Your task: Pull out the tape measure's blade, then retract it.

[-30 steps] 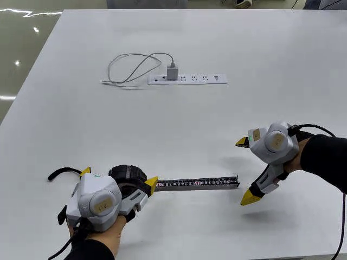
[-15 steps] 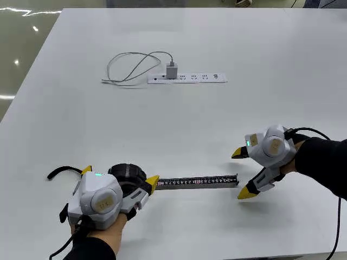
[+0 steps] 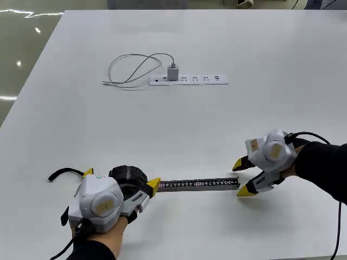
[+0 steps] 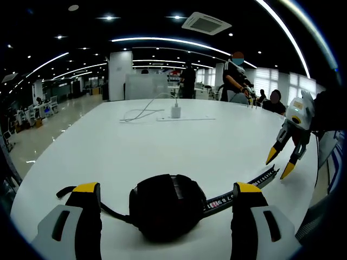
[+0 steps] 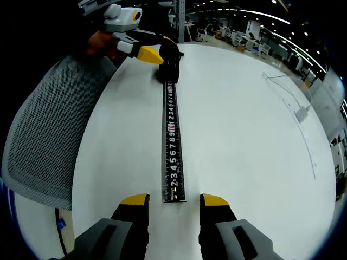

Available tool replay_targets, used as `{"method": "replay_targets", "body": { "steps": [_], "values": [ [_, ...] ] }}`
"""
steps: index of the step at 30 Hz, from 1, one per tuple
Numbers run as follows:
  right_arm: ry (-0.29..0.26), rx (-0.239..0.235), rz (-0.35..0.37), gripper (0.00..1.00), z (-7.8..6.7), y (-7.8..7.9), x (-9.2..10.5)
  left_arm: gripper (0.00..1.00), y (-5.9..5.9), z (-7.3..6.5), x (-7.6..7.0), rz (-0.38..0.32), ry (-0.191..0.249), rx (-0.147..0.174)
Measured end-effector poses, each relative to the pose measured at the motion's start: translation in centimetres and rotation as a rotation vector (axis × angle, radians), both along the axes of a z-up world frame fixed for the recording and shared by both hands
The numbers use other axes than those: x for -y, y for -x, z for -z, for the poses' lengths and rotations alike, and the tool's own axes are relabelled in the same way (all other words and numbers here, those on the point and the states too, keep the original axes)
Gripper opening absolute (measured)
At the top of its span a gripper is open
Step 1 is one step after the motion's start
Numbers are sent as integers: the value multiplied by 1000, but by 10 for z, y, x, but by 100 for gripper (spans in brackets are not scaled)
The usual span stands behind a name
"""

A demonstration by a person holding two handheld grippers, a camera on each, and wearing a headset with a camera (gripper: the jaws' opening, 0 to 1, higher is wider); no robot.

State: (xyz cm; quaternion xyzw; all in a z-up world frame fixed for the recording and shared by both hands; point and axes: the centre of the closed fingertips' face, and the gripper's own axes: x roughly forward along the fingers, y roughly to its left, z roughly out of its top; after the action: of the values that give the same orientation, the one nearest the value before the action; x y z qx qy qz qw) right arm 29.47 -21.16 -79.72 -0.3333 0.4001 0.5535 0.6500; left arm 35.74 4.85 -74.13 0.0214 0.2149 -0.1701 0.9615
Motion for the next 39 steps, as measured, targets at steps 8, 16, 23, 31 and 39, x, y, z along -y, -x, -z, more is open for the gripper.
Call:
{"method": "replay_targets", "body": {
  "steps": [8,16,23,31,39],
  "values": [
    [0,-16,-7,23,3,2,1,99,0,1,1,0,-1,-5],
    [-3,-15,-12,17,4,2,0,99,-2,-1,2,0,2,-2],
    [8,-18,-21,12,7,0,0,99,-1,0,2,-2,4,-6],
    [26,-53,5,11,8,-1,-1,98,-2,2,-2,-28,10,-16],
    [92,-42,-17,11,9,-1,0,91,-4,7,-5,-31,-7,-18]
  ]
}}
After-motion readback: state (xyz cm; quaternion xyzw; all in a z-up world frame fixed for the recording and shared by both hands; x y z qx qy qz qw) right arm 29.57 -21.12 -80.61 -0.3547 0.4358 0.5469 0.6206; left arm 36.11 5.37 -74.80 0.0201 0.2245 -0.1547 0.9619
